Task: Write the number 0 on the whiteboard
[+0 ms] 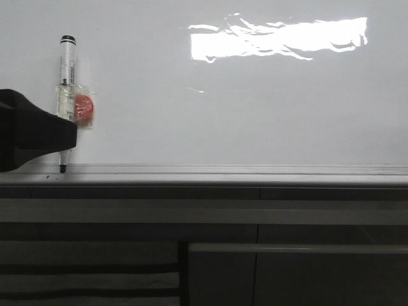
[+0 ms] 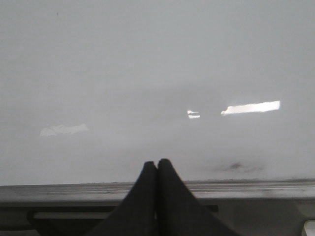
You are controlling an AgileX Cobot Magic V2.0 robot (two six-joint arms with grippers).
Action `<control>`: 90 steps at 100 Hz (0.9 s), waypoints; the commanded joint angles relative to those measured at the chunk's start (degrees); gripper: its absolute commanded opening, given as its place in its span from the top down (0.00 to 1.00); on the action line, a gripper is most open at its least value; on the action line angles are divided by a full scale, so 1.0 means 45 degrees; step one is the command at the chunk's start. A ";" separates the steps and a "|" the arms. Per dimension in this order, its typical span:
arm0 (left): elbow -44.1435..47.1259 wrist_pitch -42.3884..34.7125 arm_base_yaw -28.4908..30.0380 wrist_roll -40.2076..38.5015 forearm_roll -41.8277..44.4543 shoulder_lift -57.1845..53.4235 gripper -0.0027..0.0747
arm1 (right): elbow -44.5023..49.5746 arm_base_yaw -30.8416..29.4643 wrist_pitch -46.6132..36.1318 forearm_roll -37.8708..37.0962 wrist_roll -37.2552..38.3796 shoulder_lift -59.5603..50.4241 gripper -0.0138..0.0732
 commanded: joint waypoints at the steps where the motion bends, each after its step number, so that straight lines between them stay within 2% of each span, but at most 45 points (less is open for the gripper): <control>1: -0.0337 -0.1438 -0.0102 -0.0133 0.0024 -0.0034 0.58 | -0.0308 0.0029 -0.1083 0.0011 -0.0090 0.0216 0.92; 29: -0.0337 -0.1819 -0.0102 -0.0133 0.0164 0.0420 0.58 | -0.0308 0.0029 -0.1111 -0.0011 -0.0090 0.0216 0.92; 50: -0.0337 -0.2757 -0.0102 -0.0448 0.0164 0.1027 0.58 | -0.0301 0.0029 -0.1200 -0.0011 -0.0090 0.0216 0.92; 90: -0.0588 -0.2710 -0.0102 -0.0645 0.0164 0.1700 0.60 | -0.0301 0.0029 -0.1200 -0.0011 -0.0090 0.0216 0.92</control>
